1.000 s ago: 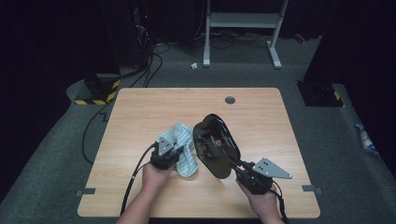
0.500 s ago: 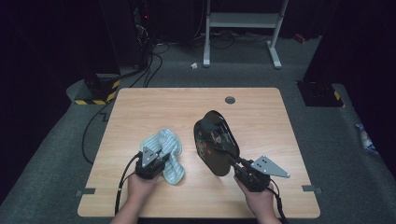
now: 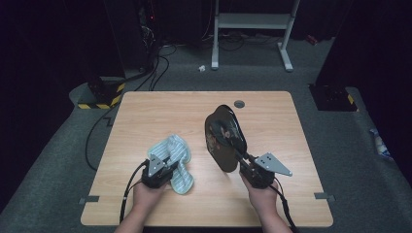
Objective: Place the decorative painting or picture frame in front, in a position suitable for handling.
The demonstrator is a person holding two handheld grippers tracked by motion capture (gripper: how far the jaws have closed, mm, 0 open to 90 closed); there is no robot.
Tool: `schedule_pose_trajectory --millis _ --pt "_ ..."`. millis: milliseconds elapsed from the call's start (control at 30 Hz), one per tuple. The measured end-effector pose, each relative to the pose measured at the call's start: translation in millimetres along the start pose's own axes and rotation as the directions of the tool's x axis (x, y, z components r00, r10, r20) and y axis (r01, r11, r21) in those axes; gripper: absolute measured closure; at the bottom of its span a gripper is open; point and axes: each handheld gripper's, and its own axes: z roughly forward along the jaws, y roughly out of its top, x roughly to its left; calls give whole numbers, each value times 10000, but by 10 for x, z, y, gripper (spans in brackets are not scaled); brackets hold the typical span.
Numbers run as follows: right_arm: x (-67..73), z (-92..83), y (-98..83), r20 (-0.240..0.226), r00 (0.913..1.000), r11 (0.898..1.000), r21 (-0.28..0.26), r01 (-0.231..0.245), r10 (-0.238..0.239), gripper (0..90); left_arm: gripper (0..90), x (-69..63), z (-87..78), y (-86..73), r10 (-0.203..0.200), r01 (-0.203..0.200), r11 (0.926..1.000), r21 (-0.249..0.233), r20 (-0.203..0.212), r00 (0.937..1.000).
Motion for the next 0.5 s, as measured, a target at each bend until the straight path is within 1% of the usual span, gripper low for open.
schedule_pose_trajectory --millis 133,267,400,500 --pt "33 33 -7 135 9999 10000 -62 65 -64 758 640 0 -1 0 27 -27 10000 -14 53 10000" --pt "49 49 -36 144 9999 9999 122 88 -90 722 637 -5 0 0 46 -46 10000 -1 36 10000" --pt "48 58 -56 104 9997 9994 289 203 -206 645 628 2 8 4 -3 2 10000 65 44 10000" --pt "23 43 -64 -8 10000 9992 395 -36 37 550 626 1 10 4 -1 1 10000 53 22 10000"
